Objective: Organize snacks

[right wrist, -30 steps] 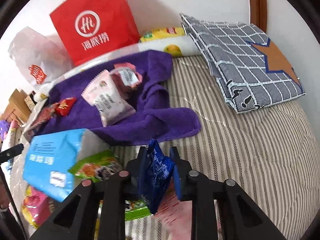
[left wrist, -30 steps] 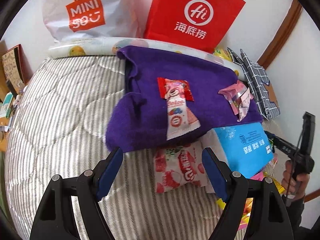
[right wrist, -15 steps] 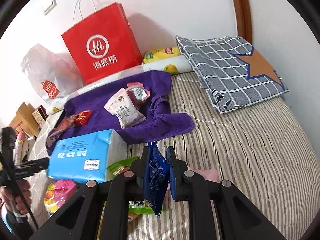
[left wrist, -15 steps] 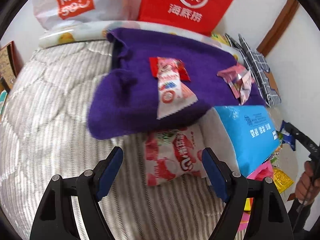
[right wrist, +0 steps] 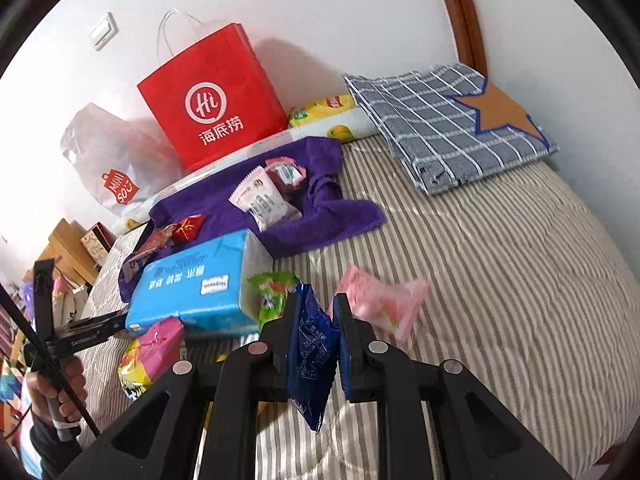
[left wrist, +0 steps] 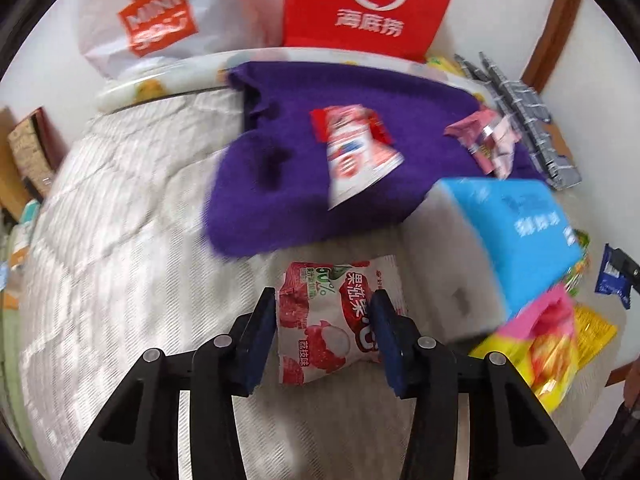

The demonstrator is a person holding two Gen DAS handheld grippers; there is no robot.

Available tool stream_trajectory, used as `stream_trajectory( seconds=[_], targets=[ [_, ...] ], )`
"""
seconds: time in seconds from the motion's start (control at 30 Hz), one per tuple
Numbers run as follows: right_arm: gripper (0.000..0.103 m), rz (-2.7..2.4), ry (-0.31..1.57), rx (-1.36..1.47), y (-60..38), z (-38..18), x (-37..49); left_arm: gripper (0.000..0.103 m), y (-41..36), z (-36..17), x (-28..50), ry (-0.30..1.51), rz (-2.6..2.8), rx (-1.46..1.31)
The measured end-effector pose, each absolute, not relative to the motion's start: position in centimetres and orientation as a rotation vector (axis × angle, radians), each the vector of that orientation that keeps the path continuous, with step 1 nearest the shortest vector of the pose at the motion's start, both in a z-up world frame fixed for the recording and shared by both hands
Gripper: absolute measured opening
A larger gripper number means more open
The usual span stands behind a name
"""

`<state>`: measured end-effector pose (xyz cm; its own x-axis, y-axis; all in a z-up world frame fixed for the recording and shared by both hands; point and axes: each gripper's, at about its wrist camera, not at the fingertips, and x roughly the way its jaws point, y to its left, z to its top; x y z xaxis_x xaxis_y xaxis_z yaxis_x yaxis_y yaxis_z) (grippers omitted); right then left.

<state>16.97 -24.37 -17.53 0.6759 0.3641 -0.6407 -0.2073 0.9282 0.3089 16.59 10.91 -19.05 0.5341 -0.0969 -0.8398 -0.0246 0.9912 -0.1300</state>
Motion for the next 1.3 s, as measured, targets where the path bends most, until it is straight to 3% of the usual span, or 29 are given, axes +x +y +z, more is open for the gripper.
stream_trajectory(
  seconds=[0.13,0.2,0.33,0.4,0.47,0.53,0.63,0.67,0.77,1.1,1.3],
  targets=[
    [0.016,0.3,0.807,0.248,-24.8,-19.2,16.8,0.048,12.1,-19.2,14.8,1.02,-0.03,-0.166],
    [0.016,0.279,0.82,0.246,-25.0,-19.9,16.9,0.063,12.2,-19.6,14.6,1.039,-0.038,-0.191],
    [0.019,0.225,0.835,0.231,-25.4,-20.9,16.4,0.073,10.9,-20.0,14.6,1.033,-0.018,-0.174],
    [0.023,0.231,0.837,0.234,-25.8,-21.1,15.9,0.078,10.0,-20.2,14.6,1.019,-0.001,-0.134],
    [0.034,0.217,0.831,0.217,-26.3,-21.1,15.4,0.078,8.8,-20.6,14.4,0.996,0.035,-0.057],
    [0.05,0.208,0.817,0.196,-26.8,-20.7,14.9,0.076,8.6,-20.7,14.2,0.966,0.048,-0.041],
    [0.066,0.199,0.767,0.137,-27.3,-20.0,13.9,0.052,9.0,-20.3,13.9,0.946,0.038,-0.045],
    [0.067,0.197,0.755,0.109,-27.3,-19.8,13.7,0.044,9.2,-20.3,13.9,0.94,0.039,-0.053],
    [0.067,0.217,0.749,0.018,-26.6,-19.6,13.3,0.036,9.2,-20.3,14.1,0.914,0.038,-0.056],
    [0.067,0.213,0.84,-0.134,-25.1,-23.6,14.5,0.035,9.6,-20.4,13.9,0.868,0.032,-0.103],
    [0.062,0.213,0.791,-0.14,-25.2,-23.8,14.8,0.035,9.9,-20.4,13.8,0.863,0.024,-0.128]
  ],
)
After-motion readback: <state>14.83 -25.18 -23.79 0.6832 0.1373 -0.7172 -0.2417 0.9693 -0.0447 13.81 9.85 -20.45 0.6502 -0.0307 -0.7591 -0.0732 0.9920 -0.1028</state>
